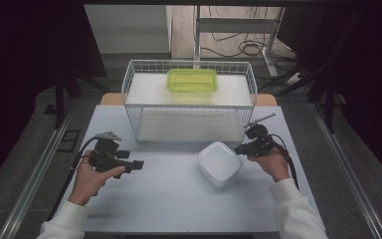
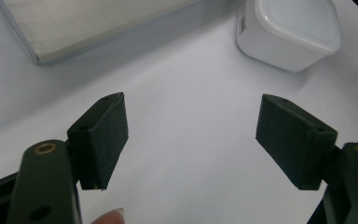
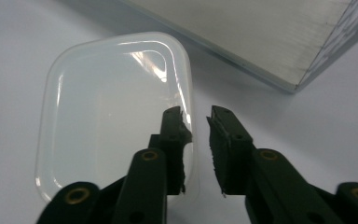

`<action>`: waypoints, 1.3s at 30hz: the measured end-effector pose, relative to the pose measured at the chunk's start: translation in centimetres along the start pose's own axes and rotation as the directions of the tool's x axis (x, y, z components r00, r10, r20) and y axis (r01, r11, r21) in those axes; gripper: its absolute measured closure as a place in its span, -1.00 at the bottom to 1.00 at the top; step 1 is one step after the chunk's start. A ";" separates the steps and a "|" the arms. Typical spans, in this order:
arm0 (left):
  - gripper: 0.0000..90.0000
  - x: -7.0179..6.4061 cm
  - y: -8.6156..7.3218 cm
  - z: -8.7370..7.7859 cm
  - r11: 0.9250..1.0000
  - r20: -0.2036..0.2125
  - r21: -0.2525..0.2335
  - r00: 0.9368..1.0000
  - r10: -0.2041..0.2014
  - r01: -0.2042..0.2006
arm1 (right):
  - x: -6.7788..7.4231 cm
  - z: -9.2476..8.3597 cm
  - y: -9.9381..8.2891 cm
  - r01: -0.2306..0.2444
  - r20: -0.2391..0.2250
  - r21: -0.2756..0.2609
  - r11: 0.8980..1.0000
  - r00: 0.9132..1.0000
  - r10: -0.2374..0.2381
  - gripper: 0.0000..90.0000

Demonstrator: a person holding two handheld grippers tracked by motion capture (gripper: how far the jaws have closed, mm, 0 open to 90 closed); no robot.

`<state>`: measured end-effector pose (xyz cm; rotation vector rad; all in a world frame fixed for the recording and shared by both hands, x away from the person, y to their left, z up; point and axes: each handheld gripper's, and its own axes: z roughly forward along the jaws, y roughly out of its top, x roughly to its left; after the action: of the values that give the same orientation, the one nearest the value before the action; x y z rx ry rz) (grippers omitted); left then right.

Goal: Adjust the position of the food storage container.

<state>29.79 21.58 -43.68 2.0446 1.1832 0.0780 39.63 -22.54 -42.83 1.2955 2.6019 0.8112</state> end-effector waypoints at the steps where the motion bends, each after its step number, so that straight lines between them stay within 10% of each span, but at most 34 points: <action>1: -0.46 0.1 0.0 0.0 1.000 0.000 0.003 1.000 -0.001 0.001 | 0.0 0.1 0.2 0.004 0.003 0.005 1.000 1.000 -0.004 0.74; 17: -0.46 0.4 -0.1 0.5 1.000 0.006 0.020 1.000 -0.007 0.007 | -0.2 3.1 3.5 0.067 0.041 0.074 0.995 0.997 -0.070 0.98; 39: -0.45 0.4 -0.3 0.9 0.999 0.013 0.035 1.000 -0.007 0.006 | 1.0 4.9 3.5 0.138 0.025 0.104 0.985 0.990 -0.141 0.98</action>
<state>30.18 21.51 -44.59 2.0687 1.1906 0.0404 43.16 -18.06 -45.05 1.1236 2.7039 0.6377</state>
